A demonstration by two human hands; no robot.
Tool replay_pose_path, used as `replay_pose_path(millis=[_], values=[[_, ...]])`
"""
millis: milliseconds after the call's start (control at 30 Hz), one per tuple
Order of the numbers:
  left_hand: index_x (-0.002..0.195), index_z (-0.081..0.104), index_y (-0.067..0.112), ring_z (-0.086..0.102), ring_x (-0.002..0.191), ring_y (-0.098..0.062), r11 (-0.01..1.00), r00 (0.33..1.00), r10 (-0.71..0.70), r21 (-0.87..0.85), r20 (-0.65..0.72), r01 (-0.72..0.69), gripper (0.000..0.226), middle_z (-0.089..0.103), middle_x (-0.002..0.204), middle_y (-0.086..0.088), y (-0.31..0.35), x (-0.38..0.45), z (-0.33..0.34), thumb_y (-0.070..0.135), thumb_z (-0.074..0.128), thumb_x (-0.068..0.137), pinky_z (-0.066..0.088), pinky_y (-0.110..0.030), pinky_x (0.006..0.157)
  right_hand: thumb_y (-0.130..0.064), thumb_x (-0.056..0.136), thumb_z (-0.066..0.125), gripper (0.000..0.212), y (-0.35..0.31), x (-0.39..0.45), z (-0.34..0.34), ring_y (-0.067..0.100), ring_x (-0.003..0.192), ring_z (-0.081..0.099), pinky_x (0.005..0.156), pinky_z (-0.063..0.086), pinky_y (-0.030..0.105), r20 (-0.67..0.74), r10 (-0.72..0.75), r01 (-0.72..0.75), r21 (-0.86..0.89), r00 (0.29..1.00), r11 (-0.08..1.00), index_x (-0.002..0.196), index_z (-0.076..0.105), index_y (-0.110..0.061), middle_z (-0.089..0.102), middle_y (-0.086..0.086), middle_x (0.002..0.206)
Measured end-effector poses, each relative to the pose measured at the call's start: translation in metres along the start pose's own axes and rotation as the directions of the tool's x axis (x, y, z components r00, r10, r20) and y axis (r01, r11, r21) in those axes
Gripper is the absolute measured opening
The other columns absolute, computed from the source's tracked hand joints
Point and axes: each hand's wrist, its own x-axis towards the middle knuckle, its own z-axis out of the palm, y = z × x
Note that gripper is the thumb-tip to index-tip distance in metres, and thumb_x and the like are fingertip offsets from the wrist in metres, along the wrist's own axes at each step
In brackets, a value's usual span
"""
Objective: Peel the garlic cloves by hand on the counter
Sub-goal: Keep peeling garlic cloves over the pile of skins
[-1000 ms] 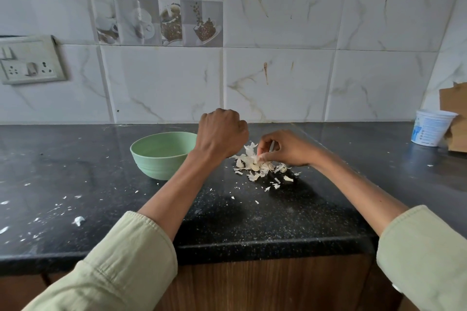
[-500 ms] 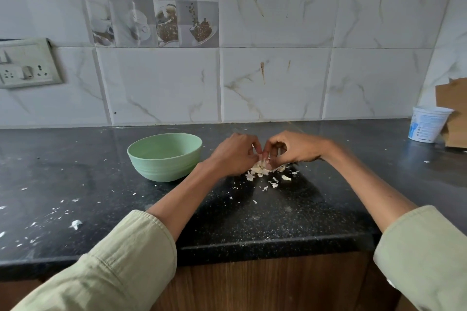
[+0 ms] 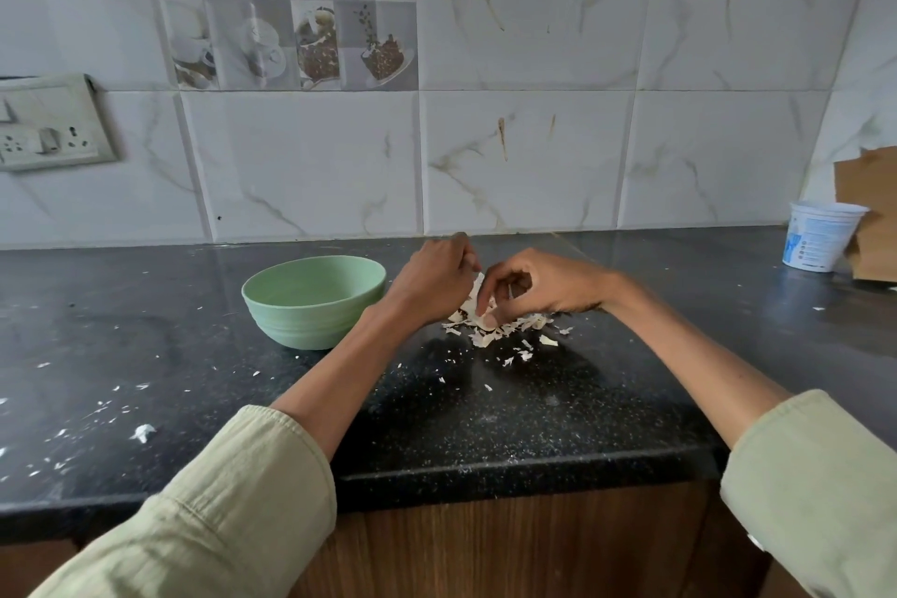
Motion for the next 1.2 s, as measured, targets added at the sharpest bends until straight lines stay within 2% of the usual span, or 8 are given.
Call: replay_pose_path(millis=[167, 267, 467, 667, 800, 900, 1033, 1200], values=[[0.110, 0.064, 0.014, 0.065, 0.087, -0.022, 1.000, 1.000, 0.005, -0.031, 0.006, -0.004, 0.026, 0.056, 0.082, 0.016, 0.000, -0.001, 0.003, 0.010, 0.039, 0.103, 0.046, -0.035, 0.073, -0.029, 0.089, 0.086, 0.019, 0.000, 0.006, 0.008, 0.006, 0.071, 0.053, 0.065, 0.034, 0.020, 0.041, 0.010, -0.009, -0.036, 0.999, 0.999, 0.105, 0.082, -0.019, 0.072, 0.005, 0.087], [0.110, 0.064, 0.016, 0.065, 0.090, -0.023, 0.999, 1.000, -0.001, -0.045, 0.004, 0.001, 0.026, 0.058, 0.082, 0.015, 0.001, -0.001, 0.002, 0.010, 0.040, 0.102, 0.045, -0.035, 0.073, -0.019, 0.091, 0.083, 0.017, -0.002, 0.002, 0.005, -0.004, 0.067, 0.057, 0.065, 0.038, 0.013, 0.012, -0.005, 0.005, -0.006, 1.000, 1.000, 0.103, 0.080, -0.007, 0.075, -0.010, 0.083], [0.106, 0.065, 0.017, 0.065, 0.088, -0.025, 0.999, 1.000, -0.023, -0.048, -0.008, 0.023, 0.023, 0.066, 0.091, 0.006, 0.005, -0.004, -0.001, 0.012, 0.043, 0.100, 0.051, -0.039, 0.075, -0.013, 0.103, 0.067, 0.012, 0.001, -0.003, -0.004, 0.007, 0.057, 0.061, 0.058, 0.046, 0.015, -0.090, -0.012, 0.016, 0.049, 0.996, 0.999, 0.112, 0.075, -0.008, 0.074, 0.003, 0.071], [0.103, 0.065, 0.025, 0.067, 0.089, -0.024, 0.998, 0.998, -0.057, -0.014, -0.005, 0.057, 0.021, 0.070, 0.088, 0.006, 0.005, -0.004, 0.000, 0.018, 0.046, 0.100, 0.055, -0.041, 0.076, -0.033, 0.087, 0.087, 0.021, -0.001, -0.001, 0.000, 0.004, 0.076, 0.056, 0.067, 0.037, 0.020, 0.045, 0.006, -0.003, -0.066, 0.999, 0.998, 0.107, 0.080, -0.028, 0.070, 0.004, 0.089], [0.104, 0.065, 0.026, 0.067, 0.086, -0.021, 0.998, 0.998, -0.057, -0.012, 0.004, 0.057, 0.022, 0.067, 0.083, 0.012, 0.004, -0.002, 0.001, 0.017, 0.046, 0.100, 0.053, -0.039, 0.072, -0.022, 0.089, 0.085, 0.022, -0.002, -0.001, 0.002, -0.006, 0.067, 0.057, 0.063, 0.039, 0.009, 0.063, 0.028, -0.025, -0.050, 0.998, 0.998, 0.107, 0.079, -0.010, 0.076, 0.008, 0.095], [0.105, 0.066, 0.024, 0.066, 0.084, -0.020, 0.999, 0.999, -0.045, -0.011, 0.005, 0.046, 0.022, 0.064, 0.080, 0.016, 0.004, -0.003, 0.002, 0.015, 0.046, 0.100, 0.049, -0.037, 0.070, -0.019, 0.092, 0.083, 0.019, -0.001, -0.001, 0.002, 0.006, 0.075, 0.067, 0.070, 0.057, 0.029, 0.075, 0.028, -0.029, 0.009, 0.997, 1.000, 0.106, 0.076, -0.008, 0.077, 0.016, 0.098], [0.103, 0.065, 0.021, 0.066, 0.081, -0.022, 0.996, 0.998, -0.050, -0.074, -0.027, 0.048, 0.019, 0.068, 0.083, 0.007, 0.004, 0.000, 0.001, 0.015, 0.047, 0.100, 0.051, -0.039, 0.069, -0.011, 0.098, 0.074, 0.012, -0.005, -0.005, -0.006, 0.007, 0.062, 0.064, 0.056, 0.049, 0.015, -0.050, 0.018, -0.013, 0.100, 0.999, 0.995, 0.110, 0.072, -0.011, 0.077, 0.006, 0.087], [0.104, 0.067, 0.014, 0.063, 0.066, -0.016, 0.926, 0.993, -0.115, -0.363, -0.025, 0.098, 0.020, 0.074, 0.083, -0.007, 0.005, 0.000, -0.002, 0.011, 0.047, 0.106, 0.049, -0.031, 0.060, -0.028, 0.099, 0.070, 0.025, -0.003, -0.009, -0.018, 0.017, 0.061, 0.062, 0.049, 0.043, 0.020, -0.217, 0.064, 0.009, 0.320, 0.974, 0.947, 0.117, 0.066, -0.011, 0.080, 0.015, 0.101]])
